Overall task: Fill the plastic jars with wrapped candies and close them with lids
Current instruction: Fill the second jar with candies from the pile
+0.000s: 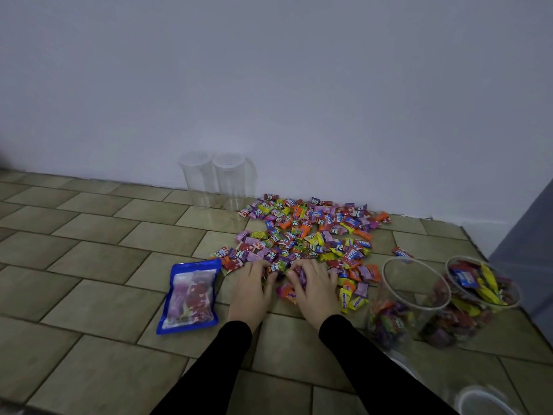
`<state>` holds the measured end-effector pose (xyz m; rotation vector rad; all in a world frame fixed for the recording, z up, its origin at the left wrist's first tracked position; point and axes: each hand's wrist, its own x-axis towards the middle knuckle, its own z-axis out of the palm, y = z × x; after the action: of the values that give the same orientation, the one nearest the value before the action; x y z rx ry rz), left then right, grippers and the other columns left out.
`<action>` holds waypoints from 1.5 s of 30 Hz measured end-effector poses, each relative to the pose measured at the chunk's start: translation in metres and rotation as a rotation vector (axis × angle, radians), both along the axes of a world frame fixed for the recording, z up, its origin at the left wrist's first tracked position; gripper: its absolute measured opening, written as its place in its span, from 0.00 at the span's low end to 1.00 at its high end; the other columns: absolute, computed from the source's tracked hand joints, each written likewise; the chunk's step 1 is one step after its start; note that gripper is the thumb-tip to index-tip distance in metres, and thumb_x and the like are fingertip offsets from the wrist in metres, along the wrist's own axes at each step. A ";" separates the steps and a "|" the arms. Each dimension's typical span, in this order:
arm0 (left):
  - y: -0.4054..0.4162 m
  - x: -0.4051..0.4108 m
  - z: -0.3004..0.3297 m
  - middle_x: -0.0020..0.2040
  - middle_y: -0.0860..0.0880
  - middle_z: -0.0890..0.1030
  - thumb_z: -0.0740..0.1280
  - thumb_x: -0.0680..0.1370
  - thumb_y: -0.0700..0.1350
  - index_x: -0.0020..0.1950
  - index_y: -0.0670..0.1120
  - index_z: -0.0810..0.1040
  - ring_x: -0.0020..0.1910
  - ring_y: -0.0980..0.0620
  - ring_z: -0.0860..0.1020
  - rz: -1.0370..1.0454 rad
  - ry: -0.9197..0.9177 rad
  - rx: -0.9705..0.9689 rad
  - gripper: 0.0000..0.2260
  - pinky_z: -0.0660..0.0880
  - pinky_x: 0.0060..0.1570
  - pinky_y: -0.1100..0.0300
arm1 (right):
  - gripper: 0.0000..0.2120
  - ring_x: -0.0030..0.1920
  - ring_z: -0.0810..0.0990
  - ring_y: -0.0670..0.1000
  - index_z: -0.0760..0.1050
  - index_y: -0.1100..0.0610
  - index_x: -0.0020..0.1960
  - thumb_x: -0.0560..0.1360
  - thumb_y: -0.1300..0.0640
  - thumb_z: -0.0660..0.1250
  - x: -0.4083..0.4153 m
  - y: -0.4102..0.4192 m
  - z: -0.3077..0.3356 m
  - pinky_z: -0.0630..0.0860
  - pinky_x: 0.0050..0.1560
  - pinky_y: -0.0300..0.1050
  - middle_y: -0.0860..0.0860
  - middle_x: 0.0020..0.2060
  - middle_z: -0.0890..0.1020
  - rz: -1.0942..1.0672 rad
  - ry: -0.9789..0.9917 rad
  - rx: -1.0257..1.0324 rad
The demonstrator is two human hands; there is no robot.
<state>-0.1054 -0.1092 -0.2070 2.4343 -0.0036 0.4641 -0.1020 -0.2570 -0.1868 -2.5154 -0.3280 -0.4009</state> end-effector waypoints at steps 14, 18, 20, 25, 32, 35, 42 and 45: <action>-0.004 -0.001 0.021 0.55 0.54 0.74 0.64 0.80 0.50 0.61 0.48 0.73 0.56 0.59 0.71 0.052 -0.031 -0.125 0.11 0.67 0.55 0.66 | 0.03 0.50 0.70 0.46 0.68 0.47 0.50 0.81 0.48 0.58 0.000 0.003 0.038 0.62 0.56 0.45 0.45 0.46 0.73 -0.042 0.016 0.425; -0.012 0.008 0.038 0.51 0.52 0.74 0.65 0.79 0.49 0.56 0.47 0.74 0.53 0.56 0.72 0.027 -0.108 -0.212 0.09 0.66 0.50 0.66 | 0.05 0.48 0.73 0.46 0.69 0.48 0.49 0.80 0.48 0.58 0.003 0.003 0.047 0.70 0.52 0.42 0.46 0.44 0.74 -0.043 0.014 0.558; -0.017 0.012 0.050 0.51 0.51 0.74 0.65 0.79 0.49 0.56 0.45 0.74 0.52 0.55 0.72 0.023 -0.162 -0.252 0.10 0.64 0.48 0.68 | 0.04 0.45 0.73 0.42 0.68 0.46 0.47 0.81 0.49 0.58 0.001 0.005 0.064 0.69 0.47 0.31 0.47 0.44 0.75 -0.006 0.011 0.688; -0.041 0.018 0.082 0.51 0.52 0.75 0.64 0.80 0.48 0.57 0.46 0.74 0.52 0.55 0.73 -0.023 -0.261 -0.419 0.09 0.65 0.47 0.72 | 0.04 0.49 0.73 0.48 0.67 0.44 0.47 0.81 0.51 0.58 -0.001 0.001 0.115 0.68 0.50 0.35 0.46 0.44 0.73 0.070 -0.124 0.827; -0.091 0.020 0.117 0.51 0.53 0.76 0.63 0.79 0.56 0.56 0.53 0.72 0.53 0.52 0.76 -0.153 -0.282 -0.653 0.10 0.74 0.52 0.57 | 0.06 0.42 0.75 0.39 0.69 0.51 0.47 0.82 0.59 0.57 -0.012 -0.046 0.160 0.73 0.49 0.35 0.43 0.39 0.73 0.117 -0.299 1.022; -0.121 0.013 0.133 0.50 0.52 0.77 0.64 0.79 0.55 0.55 0.51 0.73 0.51 0.52 0.76 -0.250 -0.263 -0.718 0.10 0.73 0.48 0.63 | 0.06 0.41 0.76 0.36 0.69 0.55 0.47 0.82 0.61 0.57 -0.015 -0.067 0.170 0.75 0.44 0.33 0.46 0.39 0.72 0.126 -0.276 1.112; -0.169 -0.006 0.153 0.44 0.56 0.75 0.63 0.80 0.48 0.53 0.46 0.73 0.41 0.66 0.74 -0.400 -0.196 -0.815 0.06 0.69 0.43 0.72 | 0.05 0.33 0.72 0.34 0.68 0.61 0.49 0.82 0.61 0.57 -0.033 -0.104 0.164 0.69 0.38 0.27 0.45 0.36 0.70 -0.003 -0.339 1.044; -0.180 -0.011 0.153 0.44 0.55 0.74 0.63 0.81 0.48 0.52 0.48 0.72 0.39 0.65 0.73 -0.447 -0.162 -0.831 0.04 0.70 0.41 0.70 | 0.05 0.33 0.71 0.36 0.68 0.62 0.49 0.82 0.61 0.57 -0.037 -0.116 0.158 0.68 0.37 0.28 0.45 0.35 0.70 -0.037 -0.340 1.023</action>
<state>-0.1162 -0.2895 -0.0545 1.5153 -0.3469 0.3570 -0.1393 -0.3730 -0.0292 -1.4524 -0.1378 -0.7763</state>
